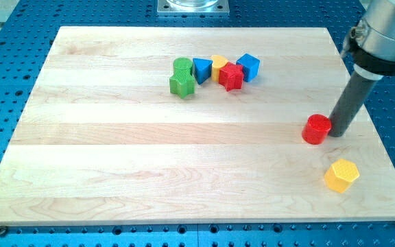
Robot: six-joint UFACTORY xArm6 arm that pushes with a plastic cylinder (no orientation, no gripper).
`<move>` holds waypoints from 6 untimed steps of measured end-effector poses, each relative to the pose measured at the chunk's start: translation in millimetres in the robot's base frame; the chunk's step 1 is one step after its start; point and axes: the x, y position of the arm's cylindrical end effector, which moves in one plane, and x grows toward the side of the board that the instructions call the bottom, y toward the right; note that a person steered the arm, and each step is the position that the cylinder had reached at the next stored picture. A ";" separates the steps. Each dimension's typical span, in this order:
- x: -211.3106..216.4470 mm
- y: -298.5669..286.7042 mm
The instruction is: Slide the red circle slightly to the right
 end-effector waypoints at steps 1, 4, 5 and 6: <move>-25.7 -14.2; 15.4 -59.6; 8.5 -47.7; -34.7 -64.2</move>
